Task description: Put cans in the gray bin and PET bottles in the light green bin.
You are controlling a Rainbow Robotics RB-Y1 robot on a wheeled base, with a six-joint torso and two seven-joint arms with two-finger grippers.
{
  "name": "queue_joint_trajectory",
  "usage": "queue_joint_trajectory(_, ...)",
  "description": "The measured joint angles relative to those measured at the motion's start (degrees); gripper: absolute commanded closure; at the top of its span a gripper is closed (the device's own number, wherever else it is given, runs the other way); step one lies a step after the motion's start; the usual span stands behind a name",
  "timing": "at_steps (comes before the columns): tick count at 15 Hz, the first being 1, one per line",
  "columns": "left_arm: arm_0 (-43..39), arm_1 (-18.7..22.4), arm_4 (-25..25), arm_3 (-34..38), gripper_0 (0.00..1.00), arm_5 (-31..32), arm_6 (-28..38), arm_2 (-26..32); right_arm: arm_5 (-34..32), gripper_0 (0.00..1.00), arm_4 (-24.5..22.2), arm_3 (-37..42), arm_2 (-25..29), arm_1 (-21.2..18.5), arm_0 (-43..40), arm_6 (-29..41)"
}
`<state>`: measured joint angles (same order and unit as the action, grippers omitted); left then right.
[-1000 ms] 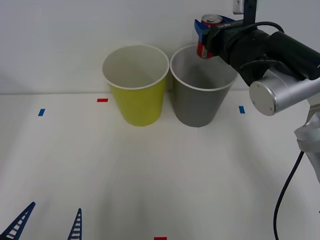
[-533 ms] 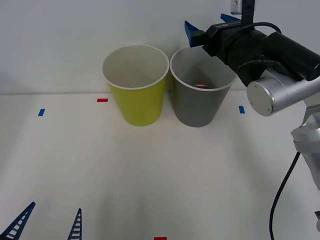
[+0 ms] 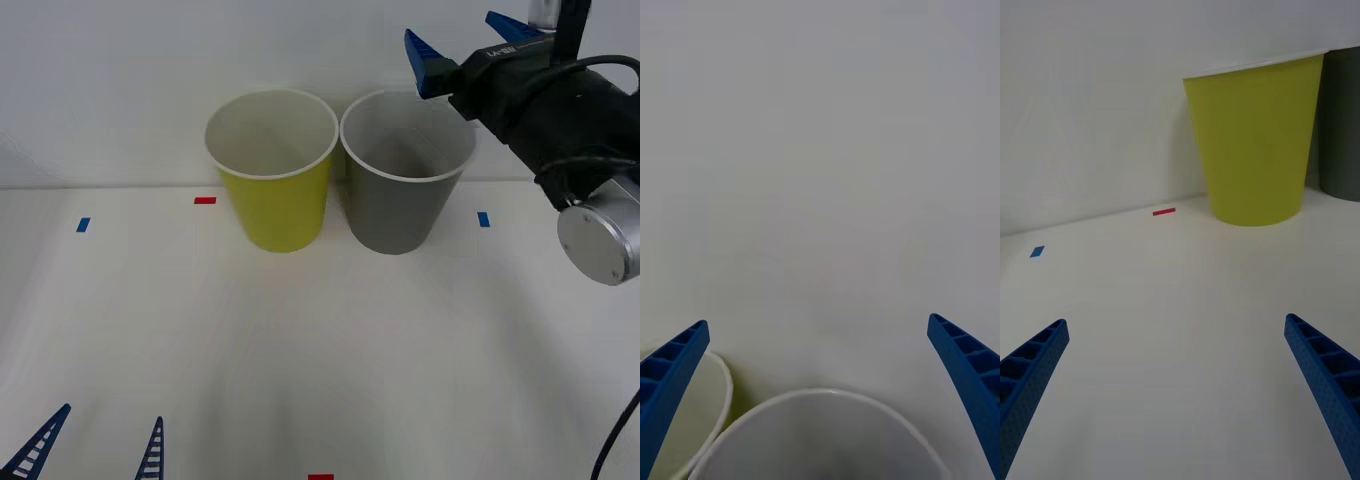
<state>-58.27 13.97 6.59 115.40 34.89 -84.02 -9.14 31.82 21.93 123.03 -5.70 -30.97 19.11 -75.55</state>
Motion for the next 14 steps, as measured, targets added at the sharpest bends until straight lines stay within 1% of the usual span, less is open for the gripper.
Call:
queue_joint_trajectory(3,0.0,0.0,0.0,0.0,0.00,0.0,0.0,0.0,0.0,0.00,-0.1,8.4,1.6,-1.5,-10.1,0.4)
queue_joint_trajectory(6,0.0,0.0,0.0,0.0,0.00,0.0,0.0,0.0,0.0,0.00,-0.5,15.3,3.3,-1.7,-22.4,0.6)
queue_joint_trajectory(8,0.0,0.0,0.0,0.0,0.00,0.0,0.0,0.0,-0.1,0.00,-1.5,18.8,3.9,-1.4,-29.5,0.5)
queue_joint_trajectory(10,0.0,0.0,0.0,0.0,0.00,0.0,0.0,0.0,-0.8,0.00,-2.7,20.5,4.1,0.4,-35.3,0.2)
queue_joint_trajectory(14,0.0,0.0,0.0,0.0,0.00,0.0,0.0,0.0,-3.6,0.00,-3.0,20.9,3.6,3.8,-41.9,-0.6)
